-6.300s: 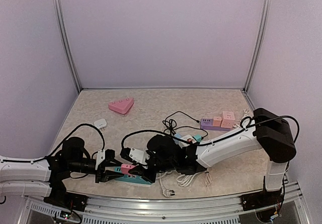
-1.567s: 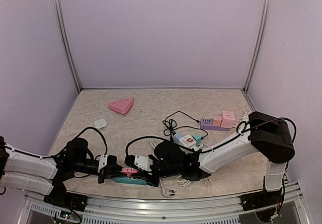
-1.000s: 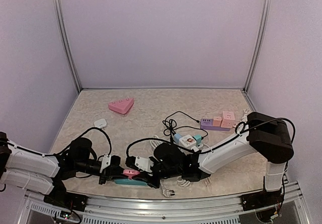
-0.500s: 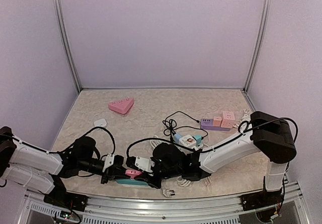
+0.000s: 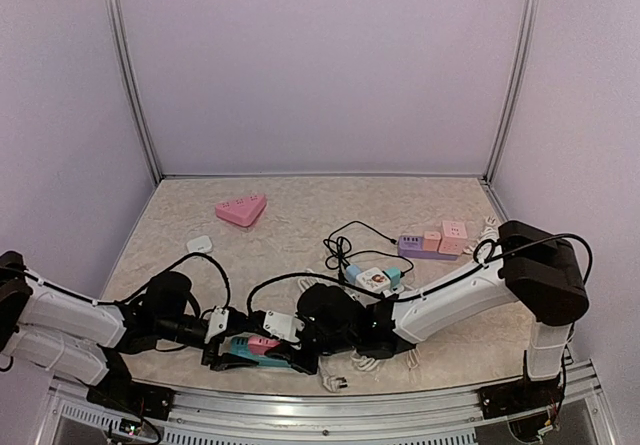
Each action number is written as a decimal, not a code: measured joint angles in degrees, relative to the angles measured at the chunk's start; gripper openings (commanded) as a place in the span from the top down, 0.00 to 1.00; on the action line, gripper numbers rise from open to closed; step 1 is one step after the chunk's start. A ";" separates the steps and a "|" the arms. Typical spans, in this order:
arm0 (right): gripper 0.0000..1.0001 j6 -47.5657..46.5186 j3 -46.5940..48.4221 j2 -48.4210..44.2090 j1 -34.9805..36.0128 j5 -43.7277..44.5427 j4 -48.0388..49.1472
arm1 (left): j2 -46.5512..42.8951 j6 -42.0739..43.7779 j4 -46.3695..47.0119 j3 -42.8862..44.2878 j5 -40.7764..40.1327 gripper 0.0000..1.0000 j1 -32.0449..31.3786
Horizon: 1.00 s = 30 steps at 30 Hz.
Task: Insert the plug
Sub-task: Insert the plug into the socket, then move the socket to the center of the board.
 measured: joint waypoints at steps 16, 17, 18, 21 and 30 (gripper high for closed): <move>0.75 3.80 0.96 0.04 1.07 5.99 -1.40 | -23.43 3.91 -18.32 0.17 -0.59 0.01 6.12; 0.64 4.11 0.94 -0.02 1.07 6.34 -1.40 | -25.07 4.17 -19.85 0.68 -0.50 0.01 6.51; 0.56 4.39 0.90 -0.07 1.09 6.71 -1.44 | -26.25 4.39 -20.98 1.16 -0.44 0.01 6.73; 0.40 4.81 0.15 -0.11 1.07 7.67 -3.26 | -29.09 4.68 -23.45 2.95 -0.52 0.01 7.32; 0.02 3.74 -1.22 -4.39 1.05 8.68 -5.25 | -31.93 2.45 -30.03 10.97 -5.64 0.01 11.37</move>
